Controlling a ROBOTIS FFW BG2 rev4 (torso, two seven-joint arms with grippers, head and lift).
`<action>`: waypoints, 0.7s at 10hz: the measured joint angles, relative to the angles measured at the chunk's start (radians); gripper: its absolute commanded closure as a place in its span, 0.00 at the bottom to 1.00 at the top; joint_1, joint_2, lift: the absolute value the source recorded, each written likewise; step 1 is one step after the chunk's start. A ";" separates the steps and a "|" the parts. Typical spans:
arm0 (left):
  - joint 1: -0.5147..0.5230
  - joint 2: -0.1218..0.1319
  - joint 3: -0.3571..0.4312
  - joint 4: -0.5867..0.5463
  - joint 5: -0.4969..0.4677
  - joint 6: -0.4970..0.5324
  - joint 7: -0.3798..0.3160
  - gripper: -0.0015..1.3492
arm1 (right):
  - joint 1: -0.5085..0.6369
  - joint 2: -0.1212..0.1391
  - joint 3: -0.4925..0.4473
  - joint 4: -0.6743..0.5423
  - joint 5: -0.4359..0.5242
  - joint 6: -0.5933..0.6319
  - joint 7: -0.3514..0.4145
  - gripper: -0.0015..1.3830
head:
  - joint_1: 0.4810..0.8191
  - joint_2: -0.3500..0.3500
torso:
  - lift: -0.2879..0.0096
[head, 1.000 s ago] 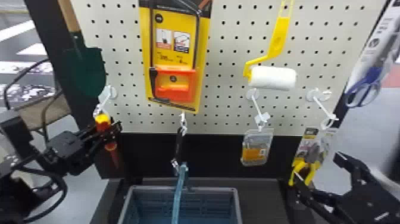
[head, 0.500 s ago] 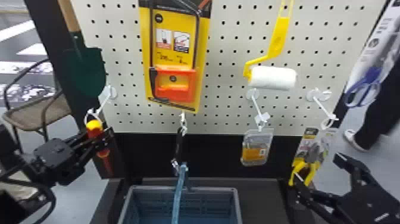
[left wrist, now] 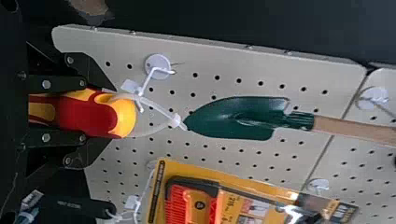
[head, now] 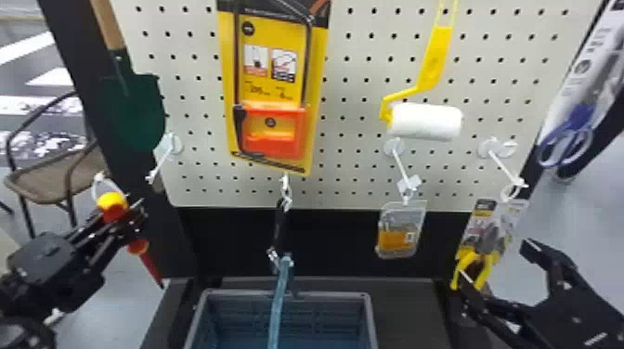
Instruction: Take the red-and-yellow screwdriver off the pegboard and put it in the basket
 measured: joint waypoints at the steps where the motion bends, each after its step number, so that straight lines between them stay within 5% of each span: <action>1: 0.045 -0.021 0.004 -0.039 0.061 0.007 0.050 0.78 | 0.001 0.000 0.000 0.000 0.000 0.000 0.000 0.20 | 0.20 0.50 | 0.63; 3: 0.139 -0.053 -0.005 -0.113 0.189 0.005 0.147 0.78 | 0.003 0.000 0.003 -0.002 0.000 0.000 0.000 0.20 | 0.20 0.50 | 0.63; 7: 0.245 -0.055 -0.108 -0.145 0.426 -0.039 0.301 0.78 | 0.006 0.001 0.005 -0.002 0.000 0.002 0.000 0.20 | 0.20 0.50 | 0.63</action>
